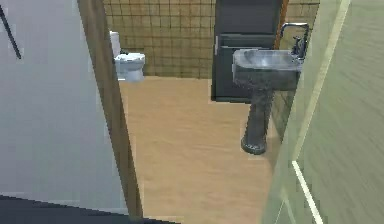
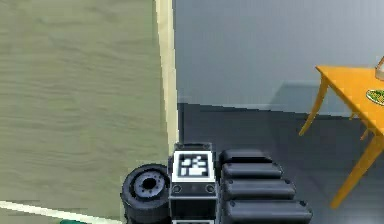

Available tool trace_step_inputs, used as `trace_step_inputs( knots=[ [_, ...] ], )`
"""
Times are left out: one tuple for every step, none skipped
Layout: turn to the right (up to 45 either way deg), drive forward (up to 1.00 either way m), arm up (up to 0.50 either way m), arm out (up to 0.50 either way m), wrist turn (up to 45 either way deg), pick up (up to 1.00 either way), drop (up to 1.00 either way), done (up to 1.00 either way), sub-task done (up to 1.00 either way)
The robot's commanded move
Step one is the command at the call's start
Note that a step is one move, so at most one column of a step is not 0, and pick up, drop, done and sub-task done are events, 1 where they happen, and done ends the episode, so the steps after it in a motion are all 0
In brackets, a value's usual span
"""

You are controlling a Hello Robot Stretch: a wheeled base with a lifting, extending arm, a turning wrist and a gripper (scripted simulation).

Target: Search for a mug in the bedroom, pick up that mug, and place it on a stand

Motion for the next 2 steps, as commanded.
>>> trace_step_inputs(
  knots=[
    [0.0,1.00,0.00,0.00,0.0,0.00,0.00,0.00,0.00],
    [0.0,1.00,0.00,0.00,0.0,0.00,0.00,0.00,0.00]
  ],
)
